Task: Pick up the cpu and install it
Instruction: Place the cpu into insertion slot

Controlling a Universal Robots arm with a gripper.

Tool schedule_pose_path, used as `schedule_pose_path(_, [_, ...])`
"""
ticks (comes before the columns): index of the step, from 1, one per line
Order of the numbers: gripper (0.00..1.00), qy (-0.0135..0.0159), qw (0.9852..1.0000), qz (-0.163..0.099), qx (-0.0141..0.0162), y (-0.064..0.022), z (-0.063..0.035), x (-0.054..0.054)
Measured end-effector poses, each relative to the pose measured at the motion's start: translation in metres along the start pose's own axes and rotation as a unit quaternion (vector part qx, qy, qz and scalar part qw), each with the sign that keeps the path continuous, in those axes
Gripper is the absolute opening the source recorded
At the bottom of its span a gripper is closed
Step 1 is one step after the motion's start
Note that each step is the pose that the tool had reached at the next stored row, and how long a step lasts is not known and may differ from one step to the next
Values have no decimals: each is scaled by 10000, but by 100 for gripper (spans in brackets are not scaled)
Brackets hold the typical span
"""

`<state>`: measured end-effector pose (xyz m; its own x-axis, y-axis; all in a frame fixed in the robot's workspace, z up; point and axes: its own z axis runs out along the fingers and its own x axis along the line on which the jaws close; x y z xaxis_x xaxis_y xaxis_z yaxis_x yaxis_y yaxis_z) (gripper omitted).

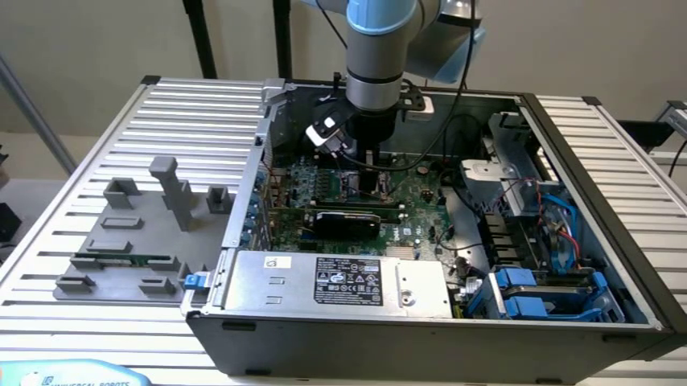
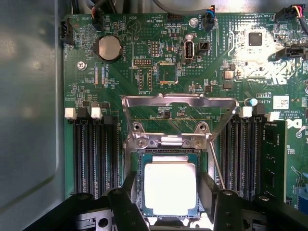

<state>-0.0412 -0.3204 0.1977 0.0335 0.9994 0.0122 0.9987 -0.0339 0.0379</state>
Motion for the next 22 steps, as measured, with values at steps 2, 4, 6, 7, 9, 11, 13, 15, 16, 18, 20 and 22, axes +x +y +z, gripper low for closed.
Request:
schedule_pose_path(2, [63, 28, 10000, 2, 1, 0, -1, 0])
schedule_pose_path(4, [63, 56, 10000, 4, 3, -1, -2, -1])
schedule_pose_path(6, [63, 77, 10000, 5, 3, -1, -2, -2])
schedule_pose_path(7, [63, 83, 10000, 5, 3, 0, -1, -3])
schedule_pose_path(9, [63, 89, 10000, 5, 3, 0, 0, -6])
schedule_pose_path(11, [63, 93, 10000, 5, 3, 1, -1, -9])
schedule_pose_path(13, [63, 94, 10000, 5, 3, 2, -8, -11])
schedule_pose_path(15, [63, 95, 10000, 6, 3, 3, -17, -13])
schedule_pose_path(16, [63, 94, 10000, 5, 3, 3, -22, -14])
schedule_pose_path(18, [63, 94, 10000, 4, 3, 4, -34, -15])
schedule_pose_path(20, [63, 95, 10000, 3, 3, 5, -46, -15])
schedule_pose_path(22, [63, 94, 10000, 1, 3, 6, -60, -16])
